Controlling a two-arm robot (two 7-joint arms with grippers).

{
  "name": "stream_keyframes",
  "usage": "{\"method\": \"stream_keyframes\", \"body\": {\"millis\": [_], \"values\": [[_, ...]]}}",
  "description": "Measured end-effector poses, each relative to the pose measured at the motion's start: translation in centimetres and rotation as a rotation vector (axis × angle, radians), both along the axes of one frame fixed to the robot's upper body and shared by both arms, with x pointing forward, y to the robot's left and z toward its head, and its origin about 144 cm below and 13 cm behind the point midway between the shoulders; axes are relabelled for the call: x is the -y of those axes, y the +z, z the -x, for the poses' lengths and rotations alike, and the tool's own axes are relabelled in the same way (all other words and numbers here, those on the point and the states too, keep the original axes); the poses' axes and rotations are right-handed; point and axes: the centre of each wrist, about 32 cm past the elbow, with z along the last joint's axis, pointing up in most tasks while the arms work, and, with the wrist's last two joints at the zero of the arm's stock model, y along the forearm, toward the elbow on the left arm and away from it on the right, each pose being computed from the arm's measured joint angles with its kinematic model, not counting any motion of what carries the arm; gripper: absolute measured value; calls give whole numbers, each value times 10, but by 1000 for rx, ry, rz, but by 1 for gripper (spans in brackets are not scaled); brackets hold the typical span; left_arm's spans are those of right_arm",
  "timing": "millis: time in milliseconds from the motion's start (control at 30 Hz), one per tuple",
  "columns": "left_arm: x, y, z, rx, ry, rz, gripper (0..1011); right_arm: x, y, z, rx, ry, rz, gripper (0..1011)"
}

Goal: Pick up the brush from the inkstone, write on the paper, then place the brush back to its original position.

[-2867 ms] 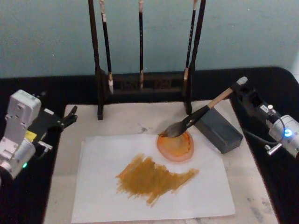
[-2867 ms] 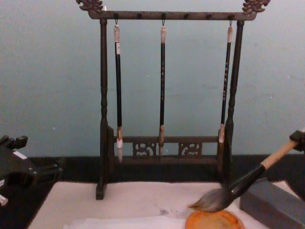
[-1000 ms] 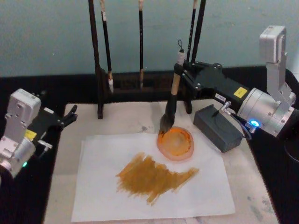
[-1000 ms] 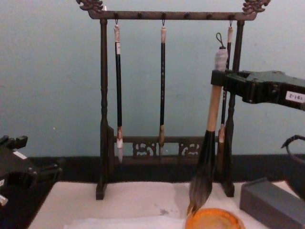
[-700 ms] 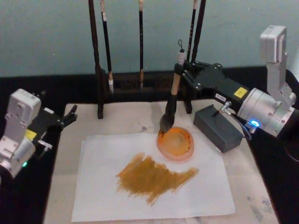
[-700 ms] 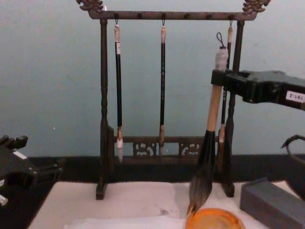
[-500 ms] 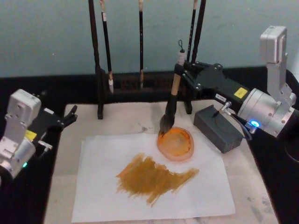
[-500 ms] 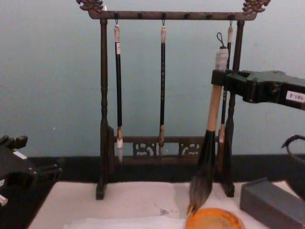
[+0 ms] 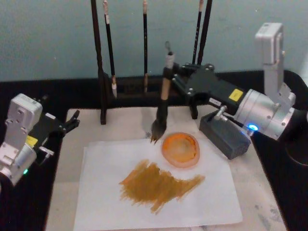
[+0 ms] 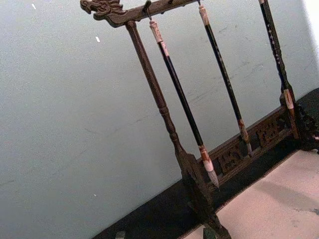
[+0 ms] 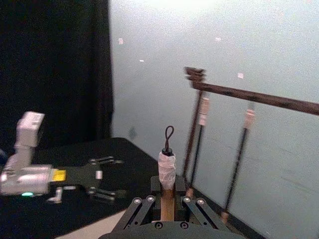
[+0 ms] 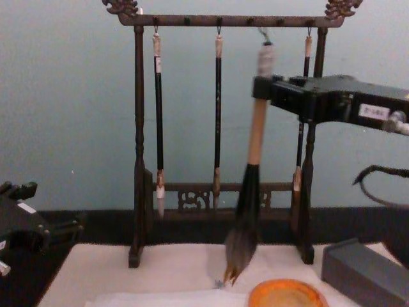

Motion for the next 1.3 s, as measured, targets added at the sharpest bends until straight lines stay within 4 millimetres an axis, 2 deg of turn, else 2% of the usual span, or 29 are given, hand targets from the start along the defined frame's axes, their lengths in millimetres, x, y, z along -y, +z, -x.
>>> {"method": "stream_keyframes", "body": {"millis": [267, 533, 900, 1300], "values": [[0, 0, 0, 0, 0, 0, 1010, -24, 4, 9, 32, 104, 71, 160], [0, 0, 0, 0, 0, 0, 1010, -37, -12, 21, -5, 164, 71, 160], [0, 0, 0, 0, 0, 0, 1010, -41, -35, 25, -78, 181, 59, 160], [0, 0, 0, 0, 0, 0, 1010, -27, -39, 20, -90, 143, 84, 160]]}}
